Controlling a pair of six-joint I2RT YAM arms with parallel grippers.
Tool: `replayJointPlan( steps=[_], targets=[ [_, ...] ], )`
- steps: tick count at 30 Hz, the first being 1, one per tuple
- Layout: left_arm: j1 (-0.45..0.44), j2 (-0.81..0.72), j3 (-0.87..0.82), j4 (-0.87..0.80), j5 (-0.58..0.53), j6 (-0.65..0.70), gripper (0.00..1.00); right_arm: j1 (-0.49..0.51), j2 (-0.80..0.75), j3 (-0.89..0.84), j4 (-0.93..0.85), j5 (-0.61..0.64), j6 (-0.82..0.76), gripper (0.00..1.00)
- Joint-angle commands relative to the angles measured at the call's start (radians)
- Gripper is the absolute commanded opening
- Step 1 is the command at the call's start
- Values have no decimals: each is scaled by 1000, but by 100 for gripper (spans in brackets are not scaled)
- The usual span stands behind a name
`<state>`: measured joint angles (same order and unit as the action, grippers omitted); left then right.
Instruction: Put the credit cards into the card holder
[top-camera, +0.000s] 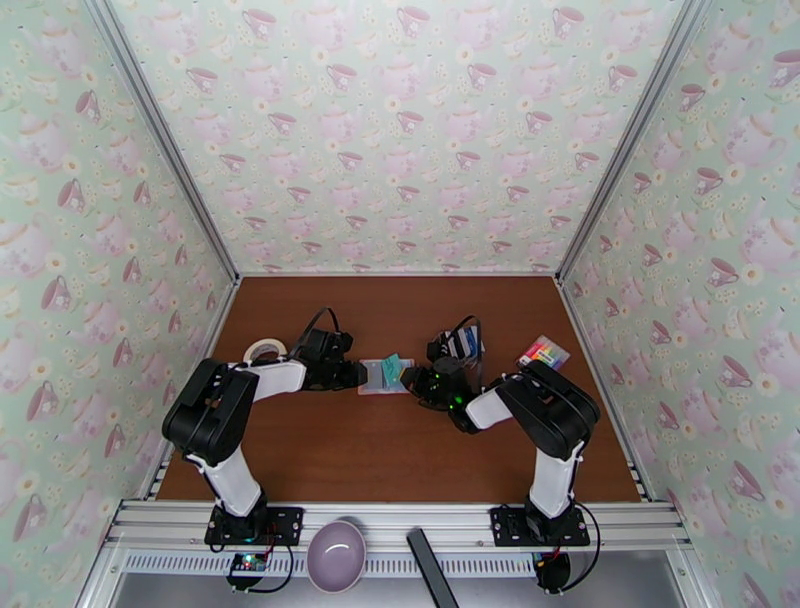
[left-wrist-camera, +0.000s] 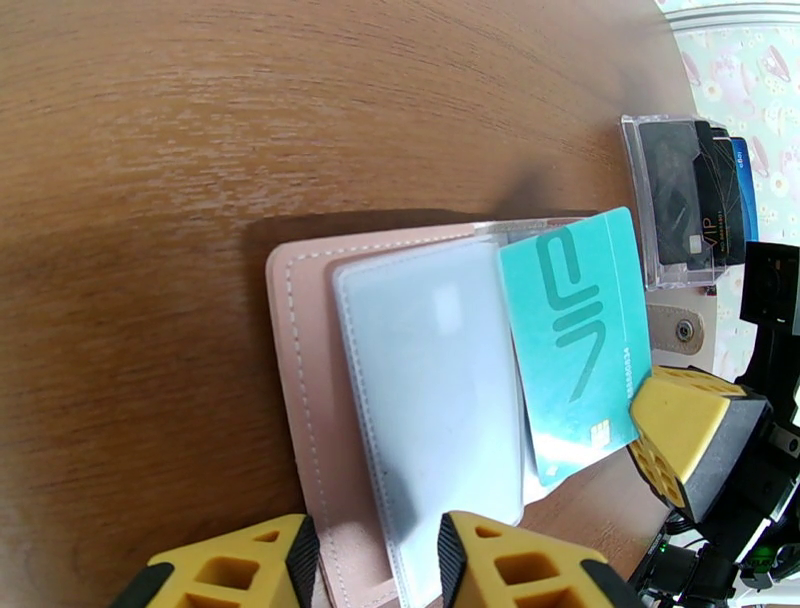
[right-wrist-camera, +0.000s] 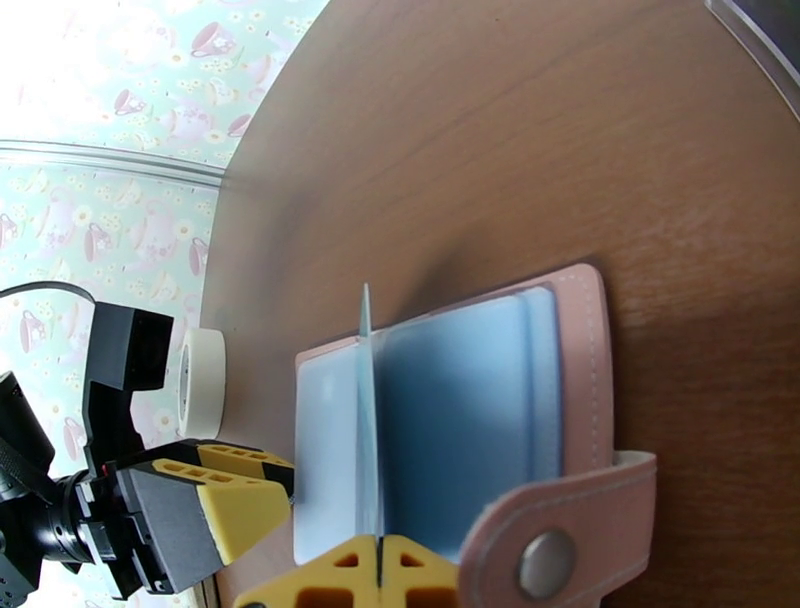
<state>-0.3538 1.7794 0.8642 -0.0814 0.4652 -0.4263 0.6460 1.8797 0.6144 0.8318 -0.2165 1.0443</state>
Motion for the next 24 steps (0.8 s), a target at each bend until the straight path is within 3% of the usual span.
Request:
replayJointPlan(
  steps=[1,7,13,22,24],
  targets=[
    [-4,69,-6,9,-28,3,39,12,26,-5,19,-10,16,4],
    [-10,72,-8,7,-29,4,39,31,46,-10,36,2,30,4],
    [-20,78,-13,8,-28,5,39,38,74,-9,35,20,41,16],
    [-44,78,-14,10,-25,1,39,62,51,15,-108,77,25,15],
    [-49,81,-14,11,-25,-1,39,70,33,19,-150,108,19,11]
  ],
)
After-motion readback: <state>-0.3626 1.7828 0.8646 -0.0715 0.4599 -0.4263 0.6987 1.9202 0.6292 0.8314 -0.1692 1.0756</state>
